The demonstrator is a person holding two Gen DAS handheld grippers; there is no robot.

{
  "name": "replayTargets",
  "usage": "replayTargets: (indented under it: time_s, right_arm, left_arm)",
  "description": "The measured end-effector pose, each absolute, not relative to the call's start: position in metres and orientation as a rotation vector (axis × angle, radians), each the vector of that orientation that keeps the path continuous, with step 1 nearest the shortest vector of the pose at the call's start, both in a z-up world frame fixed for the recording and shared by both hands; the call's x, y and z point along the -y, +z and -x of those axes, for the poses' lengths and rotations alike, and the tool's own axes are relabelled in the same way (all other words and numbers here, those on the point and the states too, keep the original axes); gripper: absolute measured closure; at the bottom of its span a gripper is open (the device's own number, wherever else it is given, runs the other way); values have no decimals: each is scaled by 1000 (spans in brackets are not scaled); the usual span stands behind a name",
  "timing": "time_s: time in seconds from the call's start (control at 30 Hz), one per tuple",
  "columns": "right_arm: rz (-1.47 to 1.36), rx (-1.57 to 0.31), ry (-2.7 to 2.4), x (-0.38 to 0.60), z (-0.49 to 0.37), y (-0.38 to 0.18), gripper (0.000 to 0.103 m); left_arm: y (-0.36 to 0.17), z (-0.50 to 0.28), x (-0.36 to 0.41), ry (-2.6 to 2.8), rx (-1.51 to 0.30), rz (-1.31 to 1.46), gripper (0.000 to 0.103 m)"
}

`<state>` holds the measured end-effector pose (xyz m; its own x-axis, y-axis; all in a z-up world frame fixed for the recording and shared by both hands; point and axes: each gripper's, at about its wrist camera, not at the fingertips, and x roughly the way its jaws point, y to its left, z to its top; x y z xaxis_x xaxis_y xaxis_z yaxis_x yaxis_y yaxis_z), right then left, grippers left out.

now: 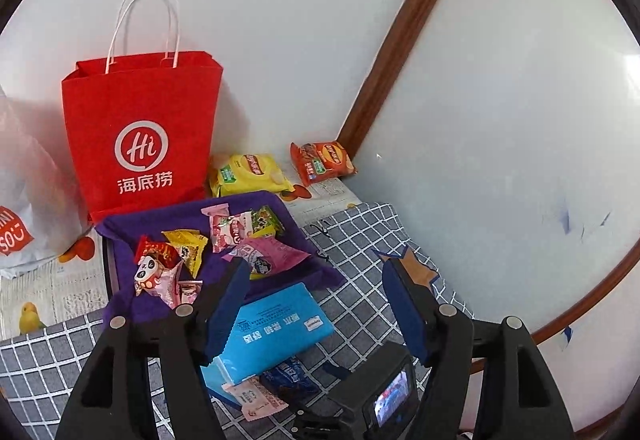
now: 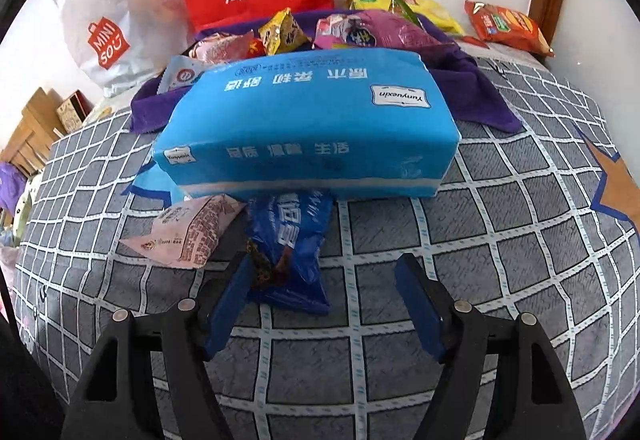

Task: Organize snacks
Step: 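Move both open tools to the packets beside the blue tissue box, then grasp the blue biscuit packet with the right tool while the left tool grasps the pink wafer packet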

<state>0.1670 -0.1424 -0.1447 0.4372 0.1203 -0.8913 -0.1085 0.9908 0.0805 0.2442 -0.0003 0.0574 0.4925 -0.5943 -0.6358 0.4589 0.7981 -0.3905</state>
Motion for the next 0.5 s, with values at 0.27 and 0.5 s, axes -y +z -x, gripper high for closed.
replayTargets:
  time_s: [0.27, 0.5]
  right_arm:
    - [-28, -1071, 202, 147, -161, -142, 70]
    - [-75, -1067, 226, 160, -158, -133, 56]
  left_arm:
    - [47, -264, -17, -592, -866, 232, 36]
    - [37, -272, -13, -561, -893, 219, 36]
